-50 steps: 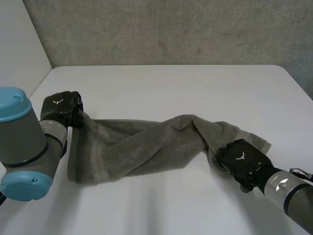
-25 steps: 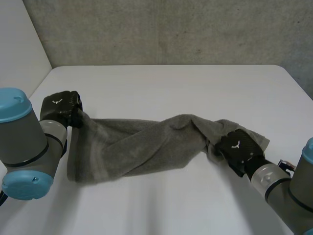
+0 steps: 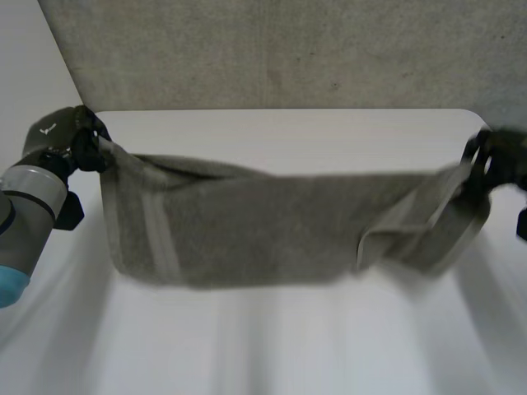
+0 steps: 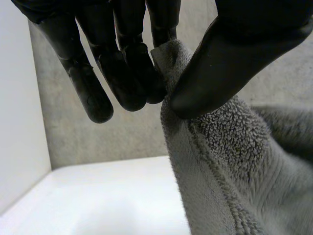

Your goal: Fold the towel.

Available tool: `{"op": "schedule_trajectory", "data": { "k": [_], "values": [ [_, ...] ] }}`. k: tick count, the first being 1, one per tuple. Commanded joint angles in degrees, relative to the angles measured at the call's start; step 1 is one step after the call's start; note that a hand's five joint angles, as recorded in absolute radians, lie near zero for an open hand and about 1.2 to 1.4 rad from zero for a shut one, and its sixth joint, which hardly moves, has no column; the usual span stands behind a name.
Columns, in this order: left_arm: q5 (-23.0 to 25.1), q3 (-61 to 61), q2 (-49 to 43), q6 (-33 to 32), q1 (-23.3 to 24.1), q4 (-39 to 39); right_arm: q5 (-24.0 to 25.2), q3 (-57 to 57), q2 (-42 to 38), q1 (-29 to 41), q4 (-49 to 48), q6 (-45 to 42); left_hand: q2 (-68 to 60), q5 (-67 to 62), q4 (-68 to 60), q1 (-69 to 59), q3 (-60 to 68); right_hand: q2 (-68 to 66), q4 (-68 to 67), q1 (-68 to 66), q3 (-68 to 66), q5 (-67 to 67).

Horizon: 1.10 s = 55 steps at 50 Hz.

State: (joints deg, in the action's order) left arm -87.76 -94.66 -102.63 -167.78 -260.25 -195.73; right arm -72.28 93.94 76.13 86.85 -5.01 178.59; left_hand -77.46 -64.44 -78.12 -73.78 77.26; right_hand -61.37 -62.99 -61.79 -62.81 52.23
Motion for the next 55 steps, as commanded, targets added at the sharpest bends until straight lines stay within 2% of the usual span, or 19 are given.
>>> {"op": "schedule_trajectory", "data": {
  "k": [1, 6, 16, 18, 21, 26, 29, 33, 39, 42, 45, 46, 48, 49, 50, 55],
  "values": [
    [1.2, -0.1, -4.4, 0.2, 1.1, 0.0, -2.1, -0.8, -9.8, 1.4, 3.1, -13.3, -2.5, -5.6, -1.9, -6.2, 2.7, 36.9, 38.5, 37.3, 38.4, -37.8],
    [1.3, -0.1, -5.7, 0.1, 1.3, 0.0, -3.4, -0.6, -9.2, 1.8, 3.3, -13.6, -2.5, -5.6, -1.9, -6.2, 2.7, 40.4, 42.0, 40.8, 41.8, -41.2],
    [1.3, 0.1, -6.6, -0.1, 1.4, 0.0, 0.4, 3.3, -1.8, 2.1, 2.5, -14.7, -2.5, -5.6, -1.9, -6.2, 2.7, 38.7, 40.3, 39.1, 40.1, -39.5],
    [1.2, 0.1, -6.7, -0.2, 1.4, 0.0, 3.1, 4.1, -1.2, 3.7, 3.1, -17.2, -2.5, -5.6, -1.9, -6.2, 2.7, 38.2, 39.8, 38.6, 39.6, -39.0],
    [1.2, 0.1, -7.0, -0.2, 1.4, 0.0, 4.7, 5.3, -0.5, 6.6, 3.5, -21.7, -2.5, -5.6, -1.9, -6.2, 2.7, 36.3, 37.9, 36.7, 37.8, -37.2],
    [1.2, 0.1, -7.1, -0.2, 1.4, 0.0, 4.9, 7.6, -0.2, 9.6, 4.9, -27.1, -2.5, -5.6, -1.9, -6.2, 2.7, 36.2, 37.8, 36.6, 37.6, -37.0],
    [1.2, 0.1, -7.1, -0.2, 1.4, 0.0, 4.4, 7.9, -0.5, 10.8, 5.1, -27.1, -2.5, -5.6, -1.9, -6.2, 2.7, 36.3, 37.9, 36.7, 37.8, -37.2],
    [1.2, -0.2, -7.1, -0.2, 1.4, 0.0, 4.3, 8.4, -4.8, 15.1, 3.1, -19.9, -2.5, -5.6, -1.9, -6.2, 2.7, 36.7, 38.3, 37.1, 38.1, -37.5],
    [1.2, -0.2, -7.2, -0.2, 1.5, 0.0, 3.4, 9.0, -7.4, 16.3, -0.3, -16.3, -2.5, -5.6, -1.9, -6.2, 2.7, 34.0, 35.6, 34.4, 35.4, -34.8],
    [1.1, -0.2, -7.1, -0.2, 1.5, 0.0, 2.0, 9.4, -8.3, 16.3, -2.5, -15.6, -2.5, -5.6, -1.9, -6.2, 2.7, 27.2, 28.8, 27.7, 28.7, -28.1],
    [1.1, -0.2, -7.2, -0.3, 1.5, 0.0, 0.9, 9.5, -9.2, 16.3, -4.6, -15.6, -2.5, -5.6, -1.9, -6.2, 2.7, 12.0, 13.6, 12.4, 13.4, -12.8],
    [1.1, -0.2, -7.2, -0.3, 1.5, 0.0, 0.9, 9.5, -9.2, 16.3, -4.6, -15.6, -2.5, -5.6, -1.9, -6.2, 2.7, 11.9, 13.5, 12.3, 13.4, -12.8],
    [1.1, -0.2, -7.2, -0.3, 1.5, 0.0, 0.8, 9.5, -9.2, 16.3, -4.8, -15.3, -2.5, -5.6, -1.9, -6.2, 2.7, -6.8, -5.2, -6.4, -5.4, 5.9],
    [1.1, -0.2, -7.2, -0.3, 1.5, 0.0, 0.8, 9.5, -9.2, 16.2, -4.8, -15.3, -2.5, -5.6, -1.9, -6.2, 2.7, -6.9, -5.3, -6.5, -5.5, 6.1],
    [1.1, -0.2, -7.2, -0.3, 1.5, 0.0, 0.7, 9.5, -8.7, 15.9, -4.8, -14.7, -2.5, -5.6, -1.9, -6.2, 2.7, -17.1, -15.5, -16.7, -15.6, 16.2],
    [1.2, -0.1, -7.0, -0.3, 1.4, 0.0, -0.5, 9.2, -6.2, 15.5, -4.2, -13.1, -2.5, -5.6, -1.9, -6.2, 2.7, -18.6, -17.0, -18.2, -17.2, 17.8]
  ]
}}
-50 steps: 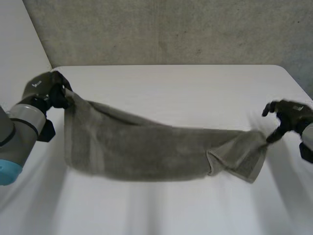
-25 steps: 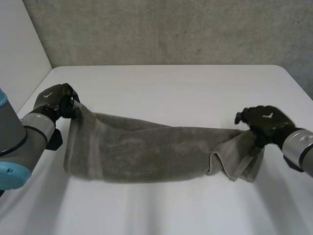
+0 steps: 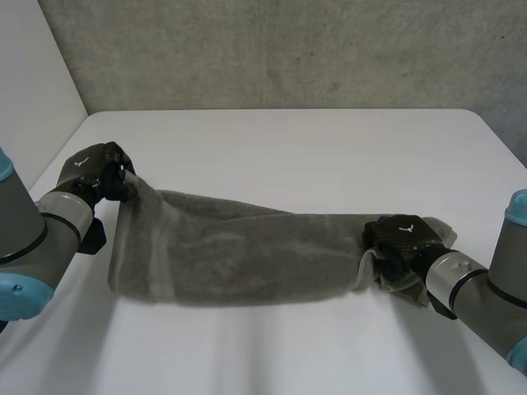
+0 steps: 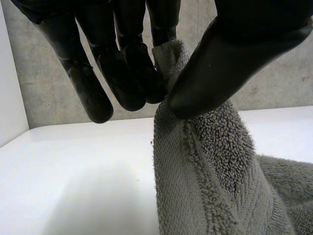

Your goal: Fold the towel.

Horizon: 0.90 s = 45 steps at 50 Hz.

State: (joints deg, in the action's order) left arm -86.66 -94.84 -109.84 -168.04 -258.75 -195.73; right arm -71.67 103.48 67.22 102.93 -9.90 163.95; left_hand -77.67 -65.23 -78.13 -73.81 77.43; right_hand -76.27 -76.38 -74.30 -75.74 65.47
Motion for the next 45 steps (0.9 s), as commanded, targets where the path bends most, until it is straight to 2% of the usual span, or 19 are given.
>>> {"op": "schedule_trajectory", "data": {
  "k": [1, 5, 7, 8, 10, 11, 13, 16, 18, 19, 21, 25, 27, 30, 35, 40, 42, 44, 45],
  "values": [
    [0.1, 0.2, 0.7, 0.0, -0.1, 0.0, -1.0, -0.6, 4.8, -0.5, 1.1, 1.5, -2.3, -4.8, -1.9, -6.2, 2.6, -3.7, -3.6, -5.7, -4.3, 4.5],
    [0.3, 0.9, 1.4, 0.1, -0.1, 0.7, -0.8, -1.7, 10.3, -0.5, 5.0, 0.8, -2.3, -4.8, -1.9, -6.2, 2.6, -3.7, -3.6, -5.7, -4.3, 4.5],
    [1.3, 1.6, 3.4, 0.0, -0.2, 1.1, 0.2, -7.3, 14.8, -0.4, 15.7, -3.3, -2.3, -4.8, -1.9, -6.2, 2.6, -3.7, -3.6, -5.7, -4.3, 4.5],
    [1.3, 1.6, 3.4, 0.0, -0.2, 1.1, 0.2, -7.3, 14.8, -0.4, 15.8, -3.3, -2.3, -4.8, -1.9, -6.2, 2.6, -3.7, -3.6, -5.7, -4.3, 4.5],
    [3.7, 3.7, 5.6, -0.4, -0.1, 1.1, 0.7, -15.0, 12.9, -0.4, 25.7, -9.8, -2.3, -4.8, -1.9, -6.2, 2.6, -3.7, -3.6, -5.7, -4.3, 4.5],
    [3.7, 3.7, 5.6, -0.4, -0.1, 1.1, 0.7, -15.1, 12.8, -0.4, 25.7, -9.8, -2.3, -4.8, -1.9, -6.2, 2.6, -3.7, -3.6, -5.7, -4.3, 4.5],
    [5.7, 7.8, 4.9, -0.4, -0.2, 1.0, -0.5, -24.7, 8.0, 0.4, 29.8, -15.7, -2.3, -4.8, -1.9, -6.2, 2.6, -3.7, -3.6, -5.7, -4.3, 4.5],
    [5.9, 14.8, 0.4, -0.4, -0.1, 0.9, -1.4, -30.3, 5.3, 0.6, 29.8, -17.2, -2.3, -4.8, -1.9, -6.2, 2.6, -3.7, -3.6, -5.7, -4.3, 4.5],
    [5.7, 19.8, -2.5, -0.4, 0.1, 1.1, -4.1, -42.7, -0.9, 2.0, 27.5, -15.6, -2.3, -4.8, -1.9, -6.2, 2.6, -3.7, -3.6, -5.7, -4.3, 4.5],
    [5.7, 19.9, -2.5, -0.4, 0.1, 1.1, -4.1, -42.7, -0.9, 2.0, 27.5, -15.6, -2.3, -4.8, -1.9, -6.2, 2.6, -3.7, -3.6, -5.7, -4.3, 4.5],
    [5.4, 31.7, -6.5, 0.0, 1.3, 1.6, -7.2, -54.9, -4.6, 4.1, 21.5, -13.0, -2.3, -4.8, -1.9, -6.2, 2.6, -3.7, -3.6, -5.7, -4.3, 4.5],
    [3.8, 41.8, -7.4, 0.6, 1.9, 1.3, -8.6, -63.8, -4.8, 5.0, 14.1, -9.7, -2.3, -4.8, -1.9, -6.2, 2.6, -3.7, -3.6, -5.7, -4.3, 4.5],
    [0.6, 49.2, -7.2, 1.9, 1.8, 0.2, -8.9, -67.9, -3.2, 4.7, 7.1, -5.3, -2.3, -4.8, -1.9, -6.2, 2.6, -3.7, -3.6, -5.7, -4.3, 4.5],
    [-2.3, 53.7, -6.6, 4.5, 1.8, -2.5, -8.9, -67.8, -0.5, 4.4, 1.8, -1.5, -2.3, -4.8, -1.9, -6.2, 2.6, -3.7, -3.6, -5.7, -4.3, 4.5],
    [-2.6, 54.1, -5.3, 7.7, 1.4, -5.1, -8.1, -64.0, 1.3, 4.6, 0.1, 0.0, -2.3, -4.8, -1.9, -6.2, 2.6, -3.7, -3.6, -5.7, -4.3, 4.5],
    [-2.6, 48.9, -5.7, 7.7, 1.1, -4.7, -4.2, -57.3, 1.2, 4.6, 8.0, -0.9, -2.3, -4.8, -1.9, -6.2, 2.6, -3.7, -3.6, -5.7, -4.3, 4.5],
    [-2.1, 41.0, -5.5, 7.6, 0.4, -4.7, -2.2, -54.4, 1.0, 4.6, 11.2, -2.1, -2.3, -4.8, -1.9, -6.2, 2.6, -3.7, -3.6, -5.7, -4.3, 4.5],
    [-1.3, 36.2, -5.4, 7.6, -0.1, -5.0, 1.0, -47.3, 0.5, 4.5, 16.2, -6.7, -2.3, -4.8, -1.9, -6.2, 2.6, -3.7, -3.6, -5.7, -4.3, 4.5],
    [-1.3, 36.1, -5.4, 7.6, -0.1, -5.0, 1.0, -47.2, 0.5, 4.5, 16.2, -6.7, -2.3, -4.8, -1.9, -6.2, 2.6, -3.7, -3.6, -5.7, -4.3, 4.5]
  ]
}}
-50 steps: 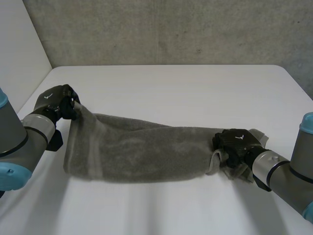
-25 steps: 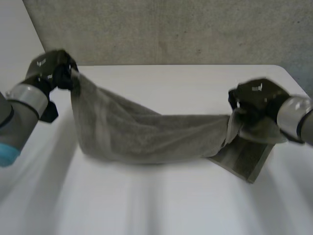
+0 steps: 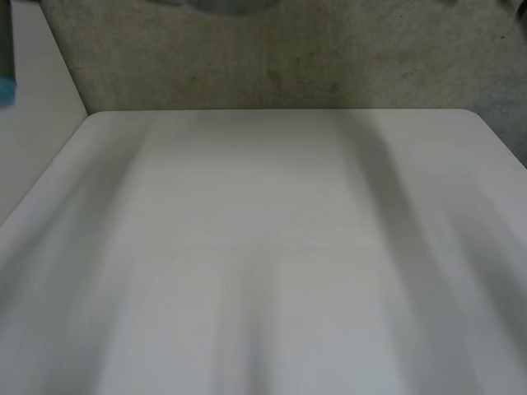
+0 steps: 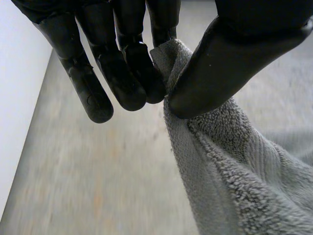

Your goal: Fold the towel.

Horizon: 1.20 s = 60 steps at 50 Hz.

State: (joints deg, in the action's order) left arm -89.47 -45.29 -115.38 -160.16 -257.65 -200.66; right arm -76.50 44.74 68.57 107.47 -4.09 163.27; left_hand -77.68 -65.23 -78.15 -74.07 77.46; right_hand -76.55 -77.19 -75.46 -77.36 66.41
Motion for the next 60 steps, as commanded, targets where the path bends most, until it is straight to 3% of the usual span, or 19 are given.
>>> {"op": "schedule_trajectory", "data": {
  "k": [1, 5, 10, 24, 35, 40, 46, 47, 48, 49, 50, 51, 54, 56, 57, 59, 60],
  "values": [
    [2.9, -18.3, 0.2, -0.3, -1.6, -0.3, 6.5, 16.5, -0.9, -0.2, 11.5, -9.2, -2.3, -4.8, -1.9, -5.9, 2.5, -3.5, -2.8, -4.5, -2.6, 3.6],
    [7.8, -31.7, -0.5, -0.5, -1.8, -1.7, 7.2, 31.2, -1.0, -0.3, 9.4, -18.1, -2.3, -4.8, -1.9, -5.9, 2.5, -3.5, -2.8, -4.5, -2.6, 3.6],
    [10.8, -42.1, -1.7, -1.9, -1.9, -4.6, 7.0, 43.3, -1.3, -0.4, 3.9, -23.2, -2.3, -4.8, -1.9, -5.9, 2.5, -3.5, -2.8, -4.5, -2.6, 3.6],
    [15.8, -56.4, 5.5, -13.3, -5.2, -5.4, 7.3, 56.0, 3.1, -1.0, 3.4, -26.3, -2.3, -4.8, -1.9, -5.9, 2.5, -3.5, -2.8, -4.5, -2.6, 3.6],
    [17.4, -61.2, 14.2, -13.1, -7.3, -5.3, 10.1, 64.4, 14.8, -7.2, 12.8, -35.2, -2.3, -4.8, -1.9, -5.9, 2.5, -3.5, -2.8, -4.5, -2.6, 3.6],
    [18.4, -65.5, 19.8, -13.1, -7.4, -5.2, 15.1, 69.2, 20.7, -12.6, 23.5, -43.6, -2.3, -4.8, -1.9, -5.9, 2.5, -3.5, -2.8, -4.5, -2.6, 3.6],
    [19.8, -68.7, 22.3, -13.1, -7.4, -5.3, 19.7, 70.5, 21.7, -17.8, 31.2, -50.6, -2.3, -4.8, -1.9, -5.9, 2.5, -3.5, -2.8, -4.5, -2.6, 3.6],
    [20.1, -69.5, 22.7, -13.2, -7.4, -5.3, 21.6, 70.3, 21.7, -19.0, 33.5, -52.3, -2.3, -4.8, -1.9, -5.9, 2.5, 0.5, 1.1, -0.6, 1.3, -0.4],
    [20.1, -70.0, 22.9, -13.2, -7.3, -5.4, 23.7, 69.8, 21.7, -19.7, 35.7, -53.8, -2.3, -4.8, -1.9, -5.9, 2.5, 18.7, 19.3, 17.6, 19.5, -18.5],
    [20.1, -70.0, 22.9, -13.2, -7.3, -5.4, 23.8, 69.8, 21.7, -19.8, 35.7, -53.8, -2.3, -4.8, -1.9, -5.9, 2.5, 18.9, 19.5, 17.8, 19.7, -18.7],
    [20.1, -70.3, 22.9, -13.2, -7.3, -5.5, 26.0, 68.9, 21.7, -20.4, 37.6, -54.0, -2.3, -4.8, -1.9, -5.9, 2.5, 36.8, 37.5, 35.8, 37.7, -36.7],
    [20.1, -70.4, 22.9, -13.2, -7.3, -5.5, 27.9, 67.5, 21.7, -20.8, 38.5, -53.4, -2.3, -4.8, -1.9, -5.9, 2.5, 45.8, 46.5, 44.8, 46.7, -45.7],
    [20.1, -70.3, 22.7, -13.1, -7.4, -5.9, 29.4, 65.6, 21.7, -21.0, 38.5, -51.8, -2.3, -4.8, -1.9, -5.9, 2.5, 50.1, 50.8, 49.1, 51.0, -50.0],
    [20.0, -70.0, 22.3, -13.1, -7.4, -6.0, 31.6, 60.4, 20.6, -21.2, 37.7, -44.0, -2.3, -4.8, -1.9, -5.9, 2.5, 61.0, 61.7, 59.9, 61.9, -60.9],
    [20.0, -69.8, 22.0, -13.0, -7.4, -6.1, 31.6, 60.4, 20.6, -21.2, 37.7, -44.0, -2.3, -4.8, -1.9, -5.9, 2.5, 61.1, 61.7, 60.0, 61.9, -60.9],
    [19.9, -69.7, 21.8, -13.0, -7.5, -6.2, 32.0, 54.7, 17.1, -20.7, 34.4, -33.4, -2.3, -4.8, -1.9, -5.9, 2.5, 61.4, 62.1, 60.3, 62.2, -61.3],
    [19.9, -69.7, 21.8, -13.0, -7.5, -6.2, 32.0, 54.7, 17.0, -20.7, 34.4, -33.4, -2.3, -4.8, -1.9, -5.9, 2.5, 61.4, 62.1, 60.3, 62.2, -61.3]
  ]
}}
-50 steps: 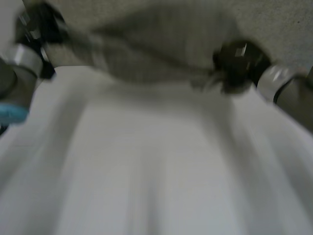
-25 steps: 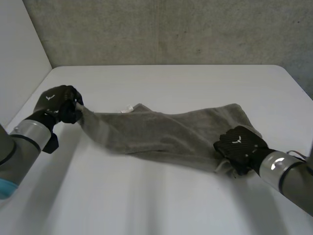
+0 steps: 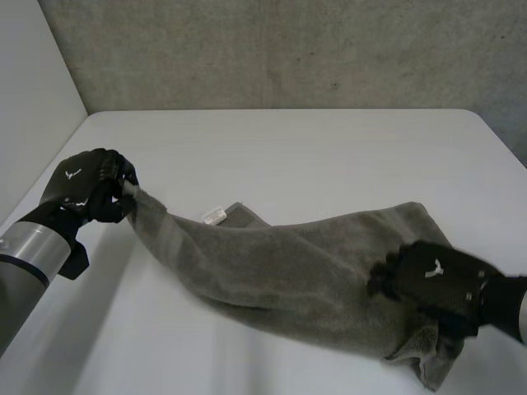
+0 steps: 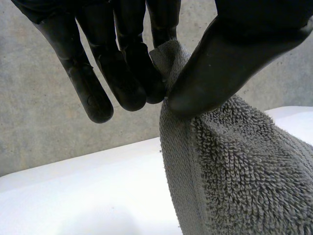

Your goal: Fold the towel.

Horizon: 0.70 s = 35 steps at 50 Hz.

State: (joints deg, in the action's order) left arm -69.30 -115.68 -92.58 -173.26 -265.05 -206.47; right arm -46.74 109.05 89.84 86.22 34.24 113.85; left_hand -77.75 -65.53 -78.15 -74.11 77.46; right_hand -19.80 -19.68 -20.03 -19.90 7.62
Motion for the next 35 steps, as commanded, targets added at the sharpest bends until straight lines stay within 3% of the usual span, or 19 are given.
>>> {"op": "schedule_trajectory", "data": {
  "k": [1, 5, 8, 10, 19, 35],
  "values": [
    [-0.3, 0.7, -1.4, 0.1, -0.2, -0.5, 1.7, -12.7, -6.7, 0.7, -6.1, 21.5, -2.3, -4.5, -1.8, -5.9, 2.5, 4.3, 4.2, 4.6, 4.4, -2.2],
    [-0.5, 0.8, -3.3, 0.2, -0.2, -1.3, -2.2, -20.9, -13.8, 1.0, -12.2, 35.1, -2.3, -4.5, -1.8, -5.9, 2.5, 2.8, 2.7, 3.1, 2.9, -0.6],
    [-0.5, 0.8, -3.6, 0.3, -0.3, -1.7, -4.5, -23.2, -16.0, 1.7, -14.1, 38.6, -2.3, -4.5, -1.8, -5.9, 2.5, 2.3, 2.2, 2.5, 2.4, -0.1],
    [-0.5, 0.8, -3.9, 0.3, -0.4, -2.3, -10.0, -28.0, -21.5, 4.8, -18.2, 43.0, -2.3, -4.5, -1.8, -5.9, 2.5, 0.0, -0.1, 0.2, 0.1, 2.2],
    [-0.6, 0.7, -4.5, 0.3, -0.6, -3.1, -23.7, -40.2, -35.2, 9.0, -22.6, 44.5, -2.3, -4.5, -1.8, -5.9, 2.5, -3.2, -3.3, -3.0, -3.1, 5.4],
    [-0.6, 0.8, -5.5, 0.3, -0.6, -3.9, -29.2, -55.7, -49.7, 10.7, -22.6, 44.0, -2.3, -4.5, -1.8, -5.9, 2.5, -6.3, -6.4, -6.0, -6.2, 8.4]
  ]
}}
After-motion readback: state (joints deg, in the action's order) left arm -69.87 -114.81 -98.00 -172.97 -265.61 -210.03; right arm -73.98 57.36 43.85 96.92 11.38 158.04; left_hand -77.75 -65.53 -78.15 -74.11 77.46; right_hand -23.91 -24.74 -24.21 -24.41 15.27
